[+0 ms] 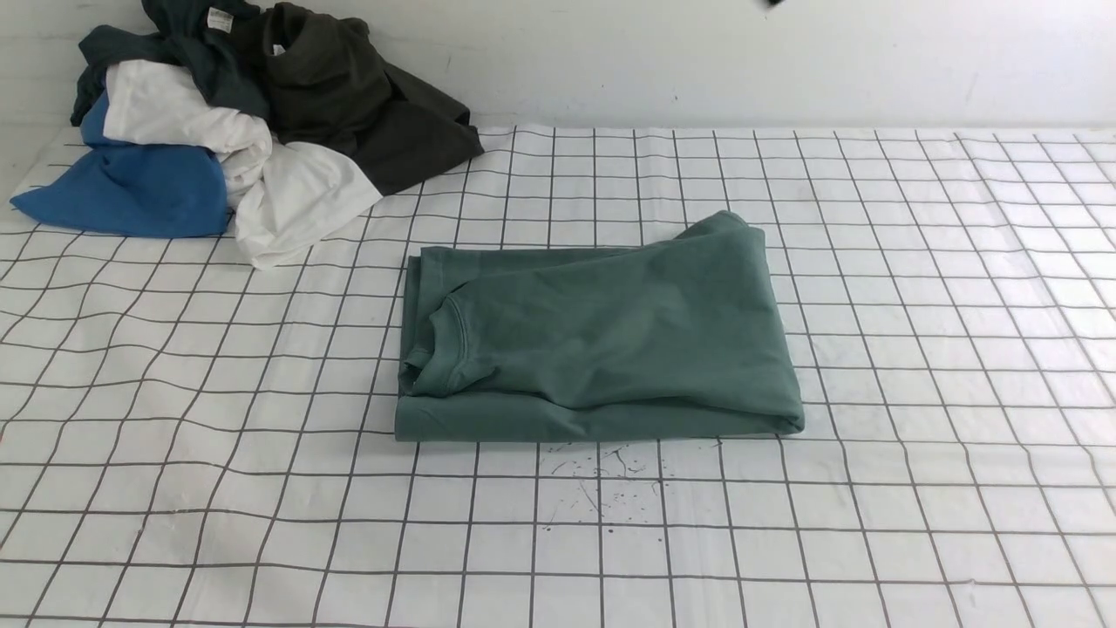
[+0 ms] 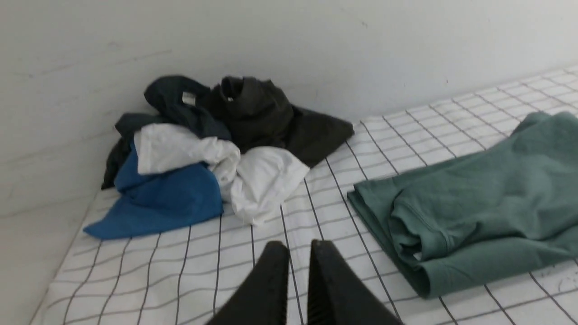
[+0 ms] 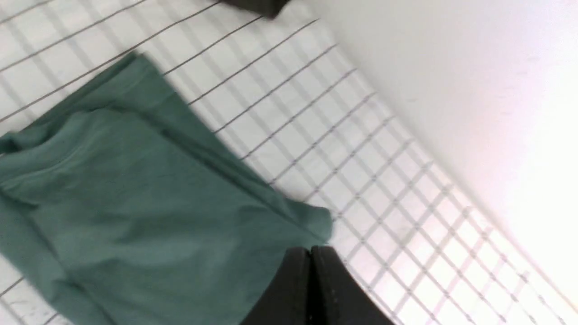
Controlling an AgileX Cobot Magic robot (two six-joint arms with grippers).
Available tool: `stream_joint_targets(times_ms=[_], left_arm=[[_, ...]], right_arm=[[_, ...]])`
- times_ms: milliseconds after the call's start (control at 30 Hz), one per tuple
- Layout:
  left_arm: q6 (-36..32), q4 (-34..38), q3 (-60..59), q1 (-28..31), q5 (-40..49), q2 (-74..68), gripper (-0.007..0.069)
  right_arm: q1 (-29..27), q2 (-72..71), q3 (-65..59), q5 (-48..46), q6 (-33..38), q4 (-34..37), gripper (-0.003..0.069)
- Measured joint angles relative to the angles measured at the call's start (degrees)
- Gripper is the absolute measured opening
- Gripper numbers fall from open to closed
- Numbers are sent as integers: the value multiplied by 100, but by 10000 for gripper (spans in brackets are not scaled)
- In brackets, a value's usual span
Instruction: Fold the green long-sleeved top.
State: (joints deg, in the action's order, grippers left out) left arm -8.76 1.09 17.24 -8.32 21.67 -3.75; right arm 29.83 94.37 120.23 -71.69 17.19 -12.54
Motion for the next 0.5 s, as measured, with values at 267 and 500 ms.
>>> stream_joint_targets(times_ms=[267,500], left_arm=[[-130,-14,-482,0,-927,370,55],[-135,-17,-482,-171,-1250,376,55]], right_arm=[[-20,-2346,-1636,4,-1171,-561,-11],[-20,-5012,-5320,1849,-2029,-561,-11]])
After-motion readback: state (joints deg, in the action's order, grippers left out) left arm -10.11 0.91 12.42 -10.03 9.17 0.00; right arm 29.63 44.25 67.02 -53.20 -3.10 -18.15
